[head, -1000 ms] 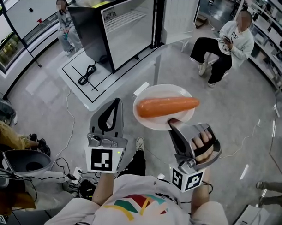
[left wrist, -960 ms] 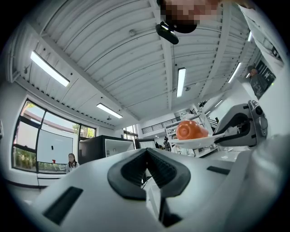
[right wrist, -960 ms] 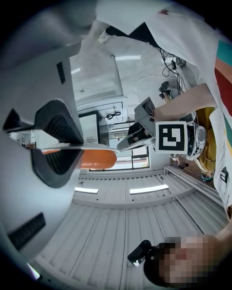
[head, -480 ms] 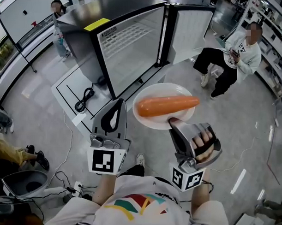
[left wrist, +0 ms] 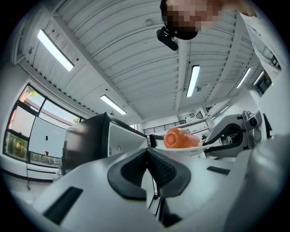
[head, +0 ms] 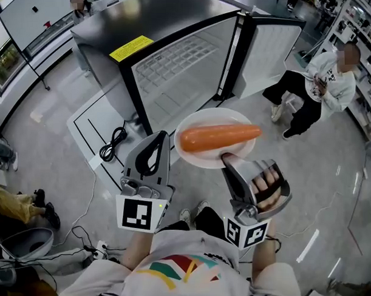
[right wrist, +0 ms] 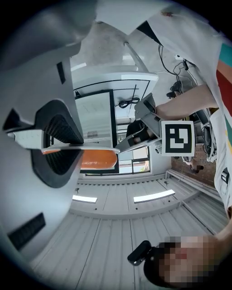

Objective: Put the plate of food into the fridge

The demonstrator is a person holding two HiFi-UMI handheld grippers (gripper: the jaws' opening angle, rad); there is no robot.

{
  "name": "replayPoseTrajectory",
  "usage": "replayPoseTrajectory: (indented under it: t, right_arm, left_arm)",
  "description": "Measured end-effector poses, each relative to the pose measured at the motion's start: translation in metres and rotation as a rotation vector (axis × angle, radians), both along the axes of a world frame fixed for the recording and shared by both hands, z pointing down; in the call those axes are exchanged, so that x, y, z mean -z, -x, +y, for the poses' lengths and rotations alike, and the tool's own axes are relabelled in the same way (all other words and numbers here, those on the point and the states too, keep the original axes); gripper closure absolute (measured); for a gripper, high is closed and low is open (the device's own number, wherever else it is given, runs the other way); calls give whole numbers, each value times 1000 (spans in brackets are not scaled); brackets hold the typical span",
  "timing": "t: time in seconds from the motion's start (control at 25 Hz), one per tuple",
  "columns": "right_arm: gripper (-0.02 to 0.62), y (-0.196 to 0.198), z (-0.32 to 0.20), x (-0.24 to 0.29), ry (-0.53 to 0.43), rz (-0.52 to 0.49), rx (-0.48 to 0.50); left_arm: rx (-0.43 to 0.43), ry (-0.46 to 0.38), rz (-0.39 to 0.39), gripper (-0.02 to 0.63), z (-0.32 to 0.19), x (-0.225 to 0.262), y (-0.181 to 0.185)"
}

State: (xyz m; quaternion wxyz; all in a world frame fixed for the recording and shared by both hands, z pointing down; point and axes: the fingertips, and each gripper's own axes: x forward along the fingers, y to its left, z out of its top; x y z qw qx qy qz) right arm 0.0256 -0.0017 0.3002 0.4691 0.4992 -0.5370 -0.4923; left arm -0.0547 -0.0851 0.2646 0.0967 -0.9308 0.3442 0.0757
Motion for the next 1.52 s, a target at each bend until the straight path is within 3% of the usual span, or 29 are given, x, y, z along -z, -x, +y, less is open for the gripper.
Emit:
replayPoseTrajectory:
  t: [0.2, 0.6, 0.8, 1.04, 1.28, 1.52]
  right_arm:
    - [565, -18, -38, -3, 6, -5, 42]
    - [565, -90, -121, -1, 16, -9, 144]
    - [565, -112, -156, -4, 28, -16, 211]
    - [565, -118, -198, -10, 76, 5, 314]
    - [565, -102, -235, -5, 113, 28, 395]
    - [563, -88, -263, -15, 222, 40, 470]
  left_arm:
    - [-21, 15, 26, 601, -27, -5, -20]
    - [88, 37, -21, 601, -98, -19, -79]
    - [154, 60, -39, 601, -123, -34, -91]
    - [210, 140, -42, 601, -143, -57, -103]
    - [199, 158, -59, 601, -155, -67, -109]
    - [190, 178, -43, 601, -163, -75, -110]
